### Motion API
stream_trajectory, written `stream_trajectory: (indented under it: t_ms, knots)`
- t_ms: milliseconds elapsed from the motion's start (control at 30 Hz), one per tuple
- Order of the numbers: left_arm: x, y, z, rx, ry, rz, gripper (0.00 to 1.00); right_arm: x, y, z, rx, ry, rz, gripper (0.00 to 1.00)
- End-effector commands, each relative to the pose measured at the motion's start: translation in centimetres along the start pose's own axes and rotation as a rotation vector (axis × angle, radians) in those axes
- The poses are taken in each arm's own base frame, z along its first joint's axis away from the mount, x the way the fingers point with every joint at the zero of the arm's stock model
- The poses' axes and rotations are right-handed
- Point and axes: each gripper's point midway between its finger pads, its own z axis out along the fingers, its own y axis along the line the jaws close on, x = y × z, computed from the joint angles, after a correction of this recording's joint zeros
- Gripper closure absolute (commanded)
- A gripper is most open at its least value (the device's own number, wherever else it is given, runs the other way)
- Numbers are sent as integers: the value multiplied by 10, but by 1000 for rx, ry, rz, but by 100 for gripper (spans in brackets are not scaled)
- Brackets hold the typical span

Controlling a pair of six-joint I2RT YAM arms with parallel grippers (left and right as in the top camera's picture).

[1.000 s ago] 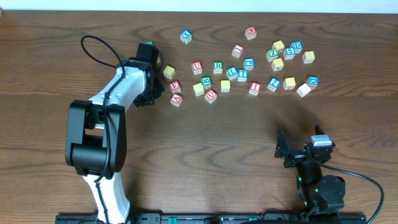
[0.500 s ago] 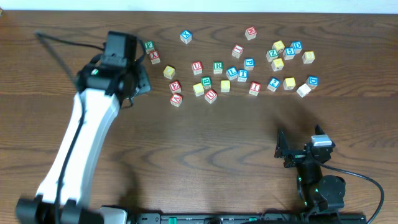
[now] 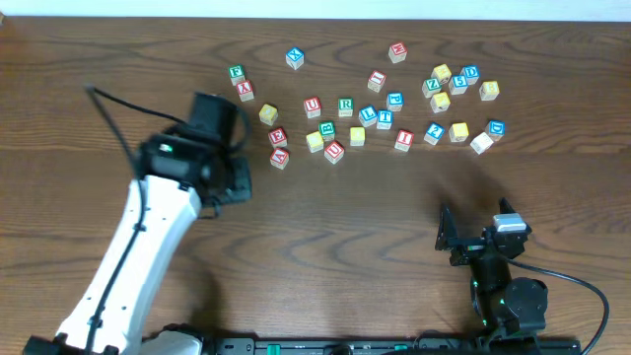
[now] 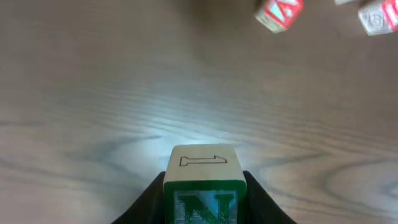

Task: Spell out NEURIPS
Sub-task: 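Carry the green N block toward the table center with left gripper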

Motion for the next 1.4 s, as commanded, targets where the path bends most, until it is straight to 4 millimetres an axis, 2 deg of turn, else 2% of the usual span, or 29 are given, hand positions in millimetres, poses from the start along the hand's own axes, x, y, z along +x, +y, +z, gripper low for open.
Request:
stream_trajectory:
  t_ms: [0, 267, 367, 533, 667, 800, 1367]
  knots:
    - [19, -18, 24, 17, 23, 43, 92, 1, 2, 0, -8, 1, 9, 1]
    - [21, -53, 64, 82, -53, 127, 91, 1, 2, 0, -7, 1, 9, 1]
    - [22, -54, 77, 67, -25, 131, 91, 1, 2, 0, -8, 1, 9, 1]
    - [26, -55, 111, 30, 45, 123, 91, 1, 2, 0, -7, 1, 9, 1]
    - [26, -57, 129, 7, 86, 118, 91, 1, 2, 0, -8, 1, 9, 1]
    - [21, -60, 135, 7, 86, 118, 91, 1, 2, 0, -7, 1, 9, 1]
    - [0, -73, 136, 55, -1, 113, 91, 1, 2, 0, -8, 1, 9, 1]
